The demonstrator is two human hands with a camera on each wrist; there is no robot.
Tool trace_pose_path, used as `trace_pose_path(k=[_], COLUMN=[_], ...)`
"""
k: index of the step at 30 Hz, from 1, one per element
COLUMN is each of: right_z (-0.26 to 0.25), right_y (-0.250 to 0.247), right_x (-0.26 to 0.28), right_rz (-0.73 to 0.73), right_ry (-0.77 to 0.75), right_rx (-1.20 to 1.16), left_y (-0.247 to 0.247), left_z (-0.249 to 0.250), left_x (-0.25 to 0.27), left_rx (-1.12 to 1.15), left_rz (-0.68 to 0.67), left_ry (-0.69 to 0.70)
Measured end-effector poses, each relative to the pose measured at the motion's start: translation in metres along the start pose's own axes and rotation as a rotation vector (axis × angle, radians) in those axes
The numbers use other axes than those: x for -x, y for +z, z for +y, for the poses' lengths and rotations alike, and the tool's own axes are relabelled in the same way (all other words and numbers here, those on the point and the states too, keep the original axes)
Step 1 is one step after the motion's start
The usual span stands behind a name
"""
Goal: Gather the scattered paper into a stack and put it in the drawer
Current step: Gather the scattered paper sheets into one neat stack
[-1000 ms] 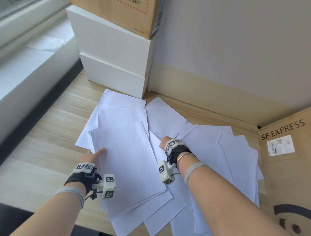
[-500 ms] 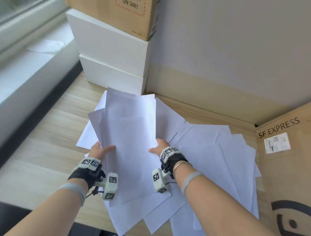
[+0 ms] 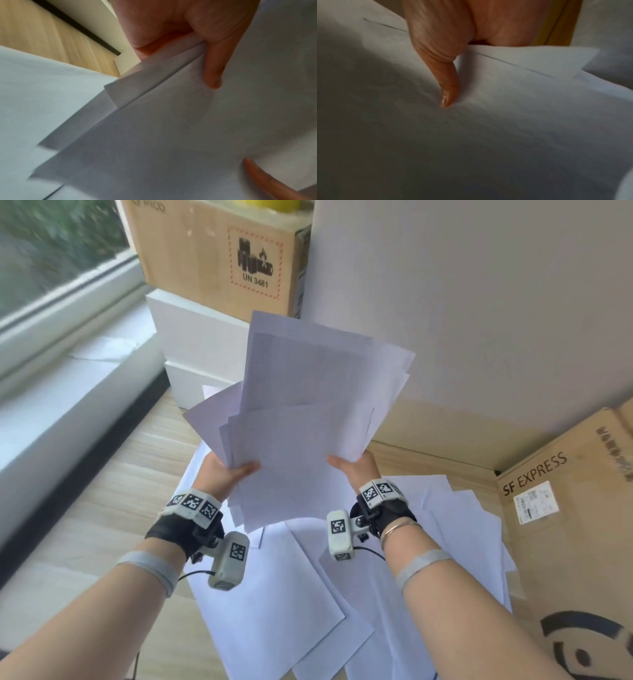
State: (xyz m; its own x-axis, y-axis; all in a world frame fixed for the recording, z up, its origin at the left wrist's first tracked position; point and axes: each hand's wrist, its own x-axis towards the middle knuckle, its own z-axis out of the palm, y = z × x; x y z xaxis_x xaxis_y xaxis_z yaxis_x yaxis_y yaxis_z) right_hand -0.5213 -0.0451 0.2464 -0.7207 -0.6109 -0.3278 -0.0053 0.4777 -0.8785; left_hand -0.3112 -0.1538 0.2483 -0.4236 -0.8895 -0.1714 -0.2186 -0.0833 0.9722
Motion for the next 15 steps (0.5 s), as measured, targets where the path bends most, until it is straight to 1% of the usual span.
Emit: trace_pose_path(k=[2,5,7,9,13,15], right_z=[-0.006,-0.011,-0.015,-0.018,-0.017,-0.011], right_y=[-0.008,-0.015,-0.018,-0.020,-0.010,-0.004], right_x=[-0.002,-0.002,0.003,0.009,0.019,0.017], right_rz=[0.020,0.029,0.022,0.002,-0.046,-0.041], right_ry=[0.027,0.024,0.013,-0.032,-0.122,-0.138], right_rx=[-0.017,-0.040,-0.051,-0.078,-0.077,-0.115], left_y=[0.000,-0.001,-0.001,-0.001,-0.001,0.000], left_z=[0.013,0.027,0.030,0.031,0.029,0.023], left_x=[-0.002,-0.006,-0.010,-0.014,-0.015,-0.019], left_rx=[0.025,0.043,0.081,0.099,0.022,0.079], left_rz=[0.000,-0.035,-0.062,-0.090,-0.059,-0.070], left_ry=[0.058,0.144,0.157,0.149,0.158,0.150])
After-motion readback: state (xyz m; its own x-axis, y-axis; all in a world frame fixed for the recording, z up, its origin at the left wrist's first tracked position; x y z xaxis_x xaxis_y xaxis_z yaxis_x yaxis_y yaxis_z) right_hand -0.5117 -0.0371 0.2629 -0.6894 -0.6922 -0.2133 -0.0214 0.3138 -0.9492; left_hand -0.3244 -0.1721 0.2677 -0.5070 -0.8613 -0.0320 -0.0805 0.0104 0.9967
